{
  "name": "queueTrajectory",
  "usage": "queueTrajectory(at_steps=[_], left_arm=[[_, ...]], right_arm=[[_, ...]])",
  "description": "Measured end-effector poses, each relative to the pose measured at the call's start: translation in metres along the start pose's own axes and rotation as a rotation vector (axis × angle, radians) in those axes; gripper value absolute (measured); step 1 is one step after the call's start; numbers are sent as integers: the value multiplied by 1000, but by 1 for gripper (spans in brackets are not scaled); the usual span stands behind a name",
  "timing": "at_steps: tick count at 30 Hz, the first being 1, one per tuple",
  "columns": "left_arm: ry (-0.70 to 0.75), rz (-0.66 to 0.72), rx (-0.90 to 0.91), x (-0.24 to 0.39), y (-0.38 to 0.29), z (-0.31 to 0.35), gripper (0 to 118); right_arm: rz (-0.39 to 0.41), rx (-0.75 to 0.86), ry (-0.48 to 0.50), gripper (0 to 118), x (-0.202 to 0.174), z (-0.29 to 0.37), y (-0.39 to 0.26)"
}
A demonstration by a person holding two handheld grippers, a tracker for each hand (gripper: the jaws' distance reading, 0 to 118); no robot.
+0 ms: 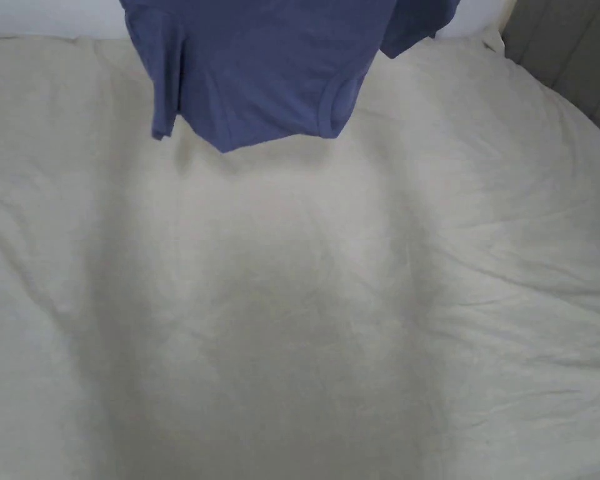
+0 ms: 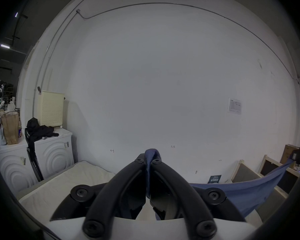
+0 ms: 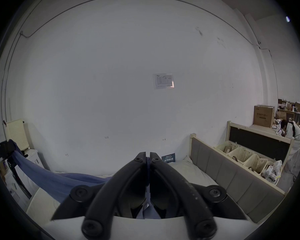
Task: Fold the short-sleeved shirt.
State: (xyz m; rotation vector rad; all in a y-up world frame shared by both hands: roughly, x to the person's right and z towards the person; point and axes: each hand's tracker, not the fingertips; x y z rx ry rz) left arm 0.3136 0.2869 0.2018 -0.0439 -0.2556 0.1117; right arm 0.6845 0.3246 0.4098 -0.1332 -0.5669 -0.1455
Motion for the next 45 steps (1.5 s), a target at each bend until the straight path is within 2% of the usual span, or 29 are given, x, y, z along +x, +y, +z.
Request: queueTrajectory(at_steps=[3, 8, 12, 15, 21, 25, 28, 34, 35, 36, 37, 38, 39, 40, 45], left_arm=[[-5, -23, -65, -1, -33, -2, 3], [-57, 39, -223, -17, -120, 14, 3], [-87, -5, -295, -40, -204, 54, 3], [-85, -40, -399, -63, -274, 94, 3], [-50, 24, -614, -105, -412, 193, 3], [24, 110, -720, -128, -472, 245, 2], [84, 110, -764, -140, -496, 267, 3], [115, 88, -813, -151, -521, 287, 4], [122, 99, -820, -153, -521, 287, 15], [134, 106, -821, -154, -520, 287, 28], [156, 105, -816, -157, -517, 287, 51], [163, 104, -809, -160, -513, 287, 84], [162, 105, -800, -163, -507, 288, 103], [169, 110, -781, -166, -499, 288, 116], [137, 9, -551, -152, -440, 295, 118]], right_arm=[[-10, -57, 11, 5, 6, -21, -36], [39, -189, 43, 5, 23, -17, -108], [39, -295, 93, 5, 47, 0, -177], [73, -374, 137, 5, 66, 26, -239], [-99, -574, 209, 5, 108, 96, -373], [-42, -670, 174, 5, 118, 137, -459], [-87, -761, 168, 5, 123, 158, -508], [-86, -831, 131, 6, 126, 178, -568], [-95, -835, 120, 10, 127, 179, -571], [-104, -837, 113, 23, 128, 180, -572], [-108, -837, 105, 47, 129, 181, -574], [-117, -826, 106, 78, 131, 181, -571], [-124, -807, 107, 93, 133, 181, -566], [-112, -764, 105, 98, 134, 182, -557], [76, -484, 134, 109, 124, 194, -496]])
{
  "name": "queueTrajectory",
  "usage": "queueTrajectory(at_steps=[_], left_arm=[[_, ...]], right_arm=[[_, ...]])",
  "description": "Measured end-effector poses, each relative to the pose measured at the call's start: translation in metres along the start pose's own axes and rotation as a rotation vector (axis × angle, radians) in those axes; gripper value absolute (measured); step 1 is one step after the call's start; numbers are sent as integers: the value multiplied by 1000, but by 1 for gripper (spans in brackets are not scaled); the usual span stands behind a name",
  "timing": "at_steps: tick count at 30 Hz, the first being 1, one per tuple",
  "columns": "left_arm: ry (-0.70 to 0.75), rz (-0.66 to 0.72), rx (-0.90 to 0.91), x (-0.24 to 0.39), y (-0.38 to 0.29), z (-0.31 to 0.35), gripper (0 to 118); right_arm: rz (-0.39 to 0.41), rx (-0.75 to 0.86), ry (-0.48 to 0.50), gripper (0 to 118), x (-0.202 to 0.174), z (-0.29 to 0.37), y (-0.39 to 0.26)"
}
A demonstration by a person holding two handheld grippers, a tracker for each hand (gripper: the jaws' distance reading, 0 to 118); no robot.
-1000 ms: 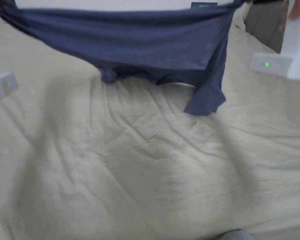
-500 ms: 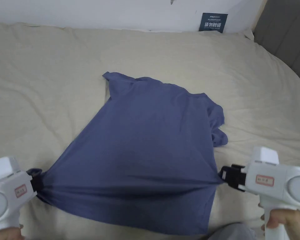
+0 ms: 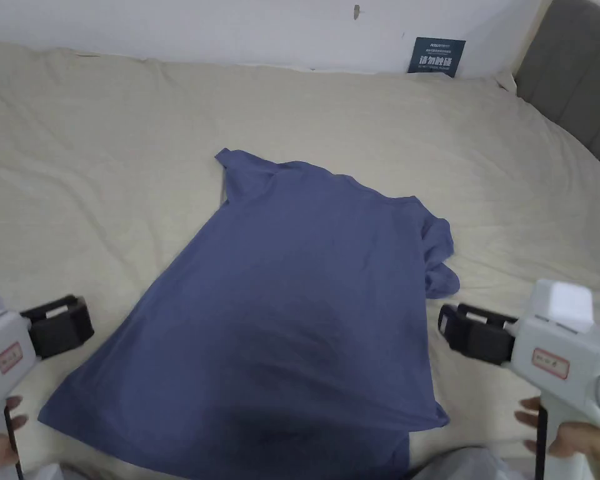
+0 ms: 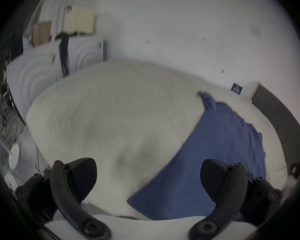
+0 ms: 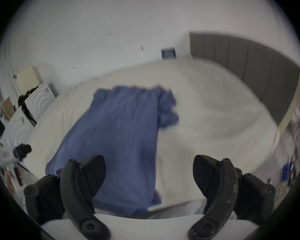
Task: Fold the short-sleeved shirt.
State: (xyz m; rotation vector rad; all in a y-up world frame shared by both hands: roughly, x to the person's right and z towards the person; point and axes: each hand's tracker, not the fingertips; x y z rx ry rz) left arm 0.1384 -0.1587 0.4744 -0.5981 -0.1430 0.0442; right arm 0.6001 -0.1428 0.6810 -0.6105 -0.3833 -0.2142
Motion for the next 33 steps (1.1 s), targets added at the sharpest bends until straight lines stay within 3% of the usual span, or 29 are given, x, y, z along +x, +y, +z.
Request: queueTrajectory(at_steps=[6, 11, 13, 14, 16, 19, 20, 22, 30, 31, 33], left_arm=[[-39, -172, 337, 61, 29, 48, 118], [-73, -220, 456, 92, 26, 61, 116], [-84, -227, 464, 97, 23, 62, 96], [-88, -225, 465, 99, 21, 62, 74], [-103, -227, 451, 101, 20, 62, 40], [-117, -229, 432, 102, 15, 57, 1], [-110, -234, 426, 102, 15, 56, 0], [-136, -228, 393, 102, 13, 56, 0], [-139, -205, 239, 87, 32, 50, 1], [-134, -192, 198, 80, 38, 47, 9], [-147, -164, 88, 66, 49, 40, 64]], right_arm=[[143, 387, -28, 118, -40, 52, 43], [152, 460, -34, 118, -67, 63, 45], [118, 450, -11, 118, -70, 60, 44], [99, 447, 4, 116, -72, 59, 43], [84, 440, 20, 96, -73, 57, 41], [74, 435, 22, 25, -77, 56, 39], [69, 434, 15, 8, -73, 49, 39], [58, 433, 11, 2, -73, 48, 39], [54, 420, 15, 1, -70, 44, 40], [58, 415, 17, 1, -69, 44, 40], [61, 411, 17, 1, -70, 43, 39]])
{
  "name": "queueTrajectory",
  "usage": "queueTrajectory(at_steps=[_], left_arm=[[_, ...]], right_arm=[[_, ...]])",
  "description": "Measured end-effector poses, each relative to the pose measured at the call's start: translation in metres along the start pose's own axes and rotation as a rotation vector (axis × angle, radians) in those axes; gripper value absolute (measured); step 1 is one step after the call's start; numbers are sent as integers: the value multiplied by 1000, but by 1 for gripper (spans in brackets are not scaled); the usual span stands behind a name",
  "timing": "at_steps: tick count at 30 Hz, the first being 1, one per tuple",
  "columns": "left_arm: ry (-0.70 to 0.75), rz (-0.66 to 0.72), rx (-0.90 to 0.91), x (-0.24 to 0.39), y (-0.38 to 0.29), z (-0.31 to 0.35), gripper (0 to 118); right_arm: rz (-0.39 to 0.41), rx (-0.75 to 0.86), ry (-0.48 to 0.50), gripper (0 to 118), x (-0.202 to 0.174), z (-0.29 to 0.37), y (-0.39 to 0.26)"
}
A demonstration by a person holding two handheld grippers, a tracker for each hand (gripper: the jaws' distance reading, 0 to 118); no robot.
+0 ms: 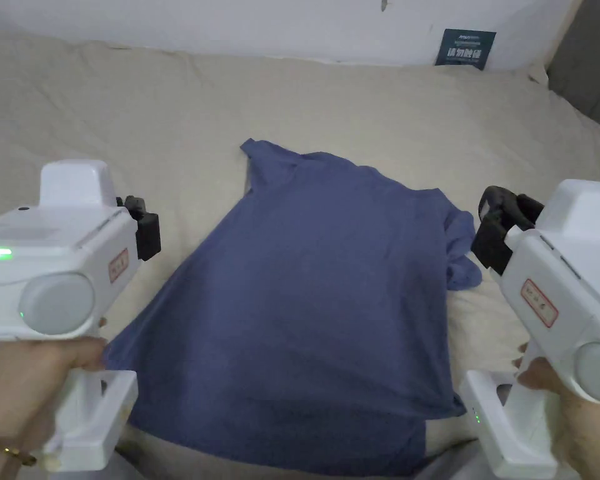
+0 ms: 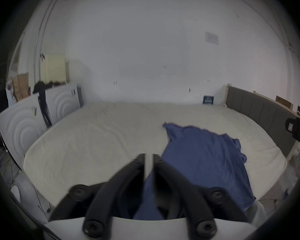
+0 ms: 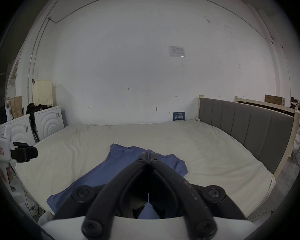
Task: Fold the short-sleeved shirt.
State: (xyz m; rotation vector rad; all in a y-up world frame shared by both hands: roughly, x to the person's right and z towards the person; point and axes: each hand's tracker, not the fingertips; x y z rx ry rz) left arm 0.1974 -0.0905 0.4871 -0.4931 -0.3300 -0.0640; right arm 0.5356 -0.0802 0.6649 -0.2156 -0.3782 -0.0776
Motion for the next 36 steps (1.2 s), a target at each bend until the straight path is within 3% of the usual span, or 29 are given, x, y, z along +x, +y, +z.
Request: queueTrajectory(at_steps=[2, 3, 15, 16, 18, 23, 25, 28, 34, 36], left_arm=[[-28, 62, -114, -22, 1, -9, 110], [-25, 74, -148, -30, -1, -14, 118], [89, 179, -582, -77, -109, -79, 118], [95, 172, -586, -73, -113, -81, 114], [101, 156, -609, -69, -121, -87, 95], [80, 172, -706, -58, -139, -99, 24], [71, 195, -682, -56, -137, -95, 3], [62, 177, -667, -56, -133, -94, 3], [14, 187, -431, -52, -99, -50, 3], [-8, 202, -380, -52, -90, -38, 3]], right_arm=[[0, -12, 6, 1, 1, -2, -2], [0, -17, 7, 1, 0, -2, -4], [3, -95, 2, 1, -3, -12, -20], [1, -101, 1, 1, -2, -13, -22], [2, -109, -4, 1, -1, -13, -23], [9, -125, -24, 1, 1, -15, -26], [10, -133, -33, 1, 3, -16, -27], [10, -150, -36, 1, 5, -21, -27], [63, -191, 26, 2, 8, -47, -4], [65, -215, 81, 12, 7, -65, 12]])
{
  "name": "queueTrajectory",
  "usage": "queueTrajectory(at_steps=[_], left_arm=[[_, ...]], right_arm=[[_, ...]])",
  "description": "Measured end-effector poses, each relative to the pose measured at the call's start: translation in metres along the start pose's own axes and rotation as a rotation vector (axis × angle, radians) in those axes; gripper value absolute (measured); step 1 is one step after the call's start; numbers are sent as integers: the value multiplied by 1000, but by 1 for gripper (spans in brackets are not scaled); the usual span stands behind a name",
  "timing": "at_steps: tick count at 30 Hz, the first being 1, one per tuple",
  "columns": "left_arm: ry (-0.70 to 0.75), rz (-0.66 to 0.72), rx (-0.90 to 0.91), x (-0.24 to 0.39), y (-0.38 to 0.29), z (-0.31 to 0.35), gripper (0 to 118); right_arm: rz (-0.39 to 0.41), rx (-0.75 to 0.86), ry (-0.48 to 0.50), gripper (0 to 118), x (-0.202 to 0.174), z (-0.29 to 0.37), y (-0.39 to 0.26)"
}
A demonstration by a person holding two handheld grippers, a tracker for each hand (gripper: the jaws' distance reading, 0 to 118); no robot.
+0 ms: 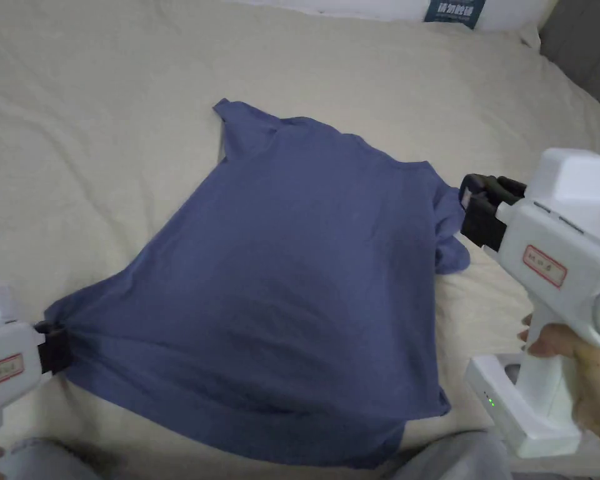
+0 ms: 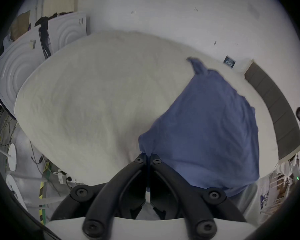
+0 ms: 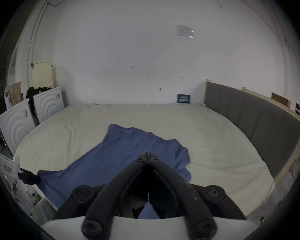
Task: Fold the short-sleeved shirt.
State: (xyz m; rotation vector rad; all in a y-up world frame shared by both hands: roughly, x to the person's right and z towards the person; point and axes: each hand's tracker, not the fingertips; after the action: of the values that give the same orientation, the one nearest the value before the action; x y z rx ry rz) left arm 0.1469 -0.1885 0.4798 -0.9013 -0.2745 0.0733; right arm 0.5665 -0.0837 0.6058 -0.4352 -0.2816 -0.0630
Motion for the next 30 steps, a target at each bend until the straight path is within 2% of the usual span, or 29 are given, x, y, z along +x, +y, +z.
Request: queueTrajectory(at_steps=[2, 3, 5, 6, 7, 8, 10, 15, 17, 22, 24, 27, 28, 29, 30], left_arm=[[-26, 9, 34, 1, 1, 11, 3], [-30, 12, 35, 1, 2, 13, 3], [-52, 29, 39, 0, 2, 15, 3], [-59, 42, 35, -2, 2, 14, 3], [-60, 60, 26, -4, 2, 13, 3], [-55, 79, 20, -5, 2, 10, 3], [-46, 104, 10, -9, 2, 6, 3], [-11, 155, -58, -16, 3, -7, 3], [15, 176, -80, -16, 4, -13, 3], [42, 243, -109, -18, 10, -25, 3], [66, 267, -109, -17, 12, -27, 3], [73, 289, -123, -16, 12, -31, 3], [80, 281, -136, -15, 11, -33, 3], [90, 273, -157, -17, 6, -35, 3], [98, 270, -171, -18, 4, -38, 3]], right_arm=[[1, -43, 39, 21, 3, -26, 26], [25, -75, 62, 43, 2, -40, 38], [82, -107, 106, 105, -3, -75, 62], [103, -130, 121, 118, -6, -92, 72], [116, -142, 174, 118, -13, -110, 83], [135, -199, 164, 118, -17, -134, 94], [161, -282, 205, 118, -26, -177, 110], [202, -459, 194, 118, -48, -295, 131], [240, -516, 155, 118, -58, -347, 130], [276, -614, 89, 118, -75, -457, 114], [267, -624, 79, 118, -77, -492, 102], [199, -696, 13, 118, -75, -530, 84], [191, -708, -5, 116, -73, -539, 79], [194, -712, -29, 108, -72, -546, 75], [203, -715, -52, 104, -72, -550, 72]])
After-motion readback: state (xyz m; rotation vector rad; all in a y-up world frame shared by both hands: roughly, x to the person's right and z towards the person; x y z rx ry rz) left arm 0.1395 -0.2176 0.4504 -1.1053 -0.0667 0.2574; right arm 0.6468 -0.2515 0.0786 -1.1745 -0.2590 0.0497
